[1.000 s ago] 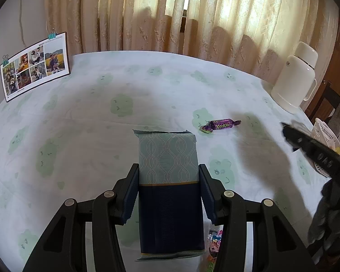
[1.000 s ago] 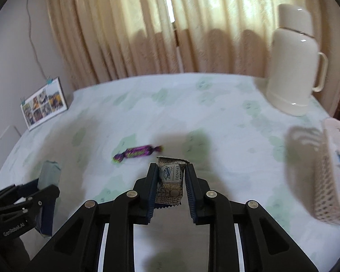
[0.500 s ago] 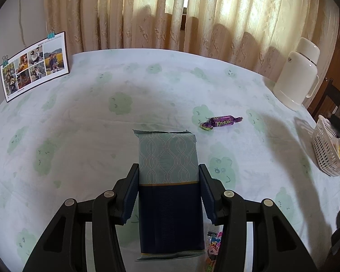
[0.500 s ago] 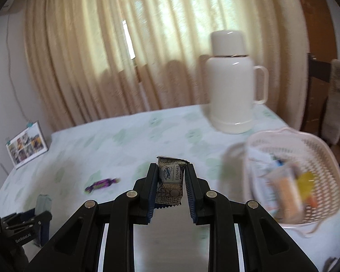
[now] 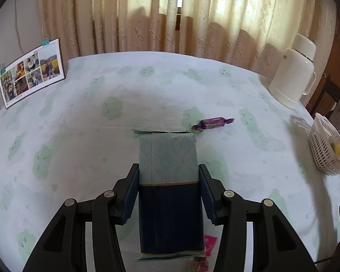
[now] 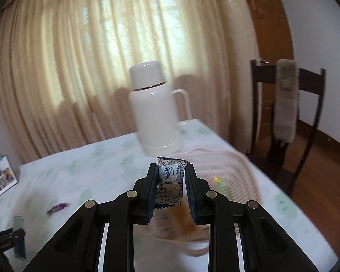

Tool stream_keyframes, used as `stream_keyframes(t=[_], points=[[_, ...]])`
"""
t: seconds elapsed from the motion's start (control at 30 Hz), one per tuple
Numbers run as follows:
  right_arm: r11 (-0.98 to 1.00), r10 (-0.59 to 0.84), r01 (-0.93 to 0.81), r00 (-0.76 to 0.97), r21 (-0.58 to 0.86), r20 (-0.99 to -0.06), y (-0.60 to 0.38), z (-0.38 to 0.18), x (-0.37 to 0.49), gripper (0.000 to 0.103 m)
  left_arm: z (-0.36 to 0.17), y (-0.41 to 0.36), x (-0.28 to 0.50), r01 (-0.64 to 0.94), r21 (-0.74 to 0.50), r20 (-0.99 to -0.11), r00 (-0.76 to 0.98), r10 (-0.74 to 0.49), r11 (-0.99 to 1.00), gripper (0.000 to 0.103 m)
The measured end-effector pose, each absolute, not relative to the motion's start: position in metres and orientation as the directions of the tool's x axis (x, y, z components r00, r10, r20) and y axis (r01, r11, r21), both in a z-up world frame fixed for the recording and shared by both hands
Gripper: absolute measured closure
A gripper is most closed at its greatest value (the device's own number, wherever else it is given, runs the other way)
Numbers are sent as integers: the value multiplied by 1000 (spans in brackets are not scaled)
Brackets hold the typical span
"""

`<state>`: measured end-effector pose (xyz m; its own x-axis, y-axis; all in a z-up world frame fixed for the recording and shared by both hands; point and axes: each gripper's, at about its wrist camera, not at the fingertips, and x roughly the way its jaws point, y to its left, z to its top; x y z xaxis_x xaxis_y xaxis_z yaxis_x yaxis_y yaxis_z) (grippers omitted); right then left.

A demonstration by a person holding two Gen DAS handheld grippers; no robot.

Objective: Organize snacks
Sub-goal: 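Carry the wrapped snack with the right tool and drop it into the basket, then lower the teal box into the white basket and open the left tool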

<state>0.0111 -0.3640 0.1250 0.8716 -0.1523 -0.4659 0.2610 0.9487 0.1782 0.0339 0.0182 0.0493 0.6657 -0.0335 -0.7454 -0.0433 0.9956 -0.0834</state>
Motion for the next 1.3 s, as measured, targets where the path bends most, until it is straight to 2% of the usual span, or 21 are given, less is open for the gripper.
stream_keyframes(t=[0.1, 0.17, 0.23, 0.27, 0.53, 0.73, 1.3], points=[[936, -175, 292, 869, 194, -462, -378, 123, 7, 76, 55, 8, 34, -24, -75, -741, 671, -40, 997, 57], [930, -185, 306, 867, 202, -462, -386, 121, 3, 69, 60, 0, 34, -8, -69, -736, 675, -45, 998, 57], [925, -181, 310, 869, 221, -460, -393, 119, 0, 55, 65, -8, 34, 8, -60, -731, 680, -49, 998, 57], [923, -184, 314, 870, 225, -457, -394, 118, -2, 54, 67, -12, 34, 16, -54, -728, 684, -51, 998, 57], [893, -228, 364, 873, 266, -430, -416, 110, -15, 54, 90, -53, 40, 110, -24, -706, 702, -94, 994, 57], [878, -267, 395, 873, 269, -408, -423, 106, -23, 54, 106, -100, 53, 215, -24, -695, 699, -171, 976, 57], [866, -234, 377, 887, 329, -399, -423, 102, -32, 54, 115, -228, 95, 439, -51, -696, 629, -347, 897, 57]])
